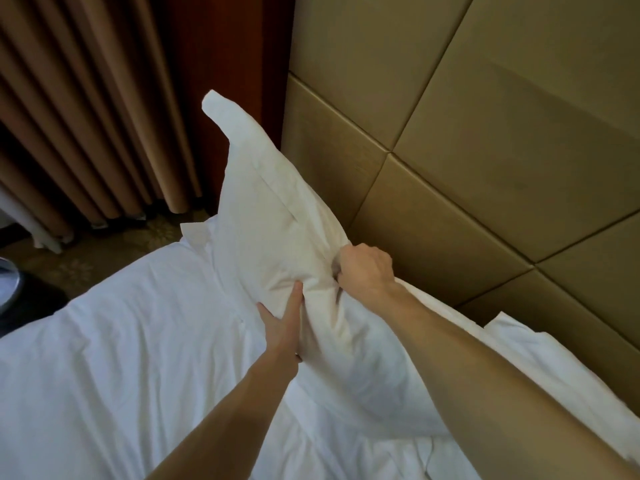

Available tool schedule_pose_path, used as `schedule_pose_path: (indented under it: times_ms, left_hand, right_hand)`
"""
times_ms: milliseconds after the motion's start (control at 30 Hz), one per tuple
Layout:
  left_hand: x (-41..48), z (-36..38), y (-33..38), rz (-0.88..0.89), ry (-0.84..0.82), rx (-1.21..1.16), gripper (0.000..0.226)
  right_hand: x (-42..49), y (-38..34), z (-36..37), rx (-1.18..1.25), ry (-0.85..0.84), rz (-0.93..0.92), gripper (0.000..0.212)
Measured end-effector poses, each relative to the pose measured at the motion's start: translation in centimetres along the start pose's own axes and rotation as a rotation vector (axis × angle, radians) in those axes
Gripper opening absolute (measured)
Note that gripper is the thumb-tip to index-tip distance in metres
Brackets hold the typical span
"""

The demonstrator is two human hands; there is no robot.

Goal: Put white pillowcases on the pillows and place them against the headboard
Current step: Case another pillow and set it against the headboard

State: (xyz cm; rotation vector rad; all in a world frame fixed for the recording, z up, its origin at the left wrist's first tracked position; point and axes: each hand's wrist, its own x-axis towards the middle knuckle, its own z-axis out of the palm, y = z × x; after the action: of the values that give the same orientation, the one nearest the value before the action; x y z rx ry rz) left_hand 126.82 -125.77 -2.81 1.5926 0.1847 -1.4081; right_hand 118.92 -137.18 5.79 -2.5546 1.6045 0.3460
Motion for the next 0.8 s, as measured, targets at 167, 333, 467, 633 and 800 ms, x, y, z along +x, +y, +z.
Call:
schedule_pose_path:
  times_ms: [167, 333, 467, 633, 800]
  left_hand:
    - [-0.5, 1.3, 0.7, 0.113, -0.085, -0.059, 0.114]
    - [-2.0, 5.4, 3.3, 0.277, -0.136, -0.084, 0.109]
    - [-2.5, 8.0, 3.9, 0.466, -0.191, 0.032, 0.093]
    - [-2.1, 9.0, 2.6, 0.447, -0.304, 0.300, 0.083]
    - [-1.7, 9.0, 0.7, 0.587, -0.285, 0.583, 0.071]
  right_hand:
    - [0.1, 1.4, -3.6, -0.068, 0.165, 0.035, 0.016]
    - [1.2, 4.7, -8.6, -0.115, 0.329, 0.027, 0.021]
    - [3.6, 7.1, -11.5, -0.044, 0.362, 0.093, 0.015]
    - [3.2, 8.1, -11.3, -0.145, 0.268, 0.062, 0.017]
    - [-0.1, 9.5, -9.5, -0.133, 0.133, 0.030, 0.024]
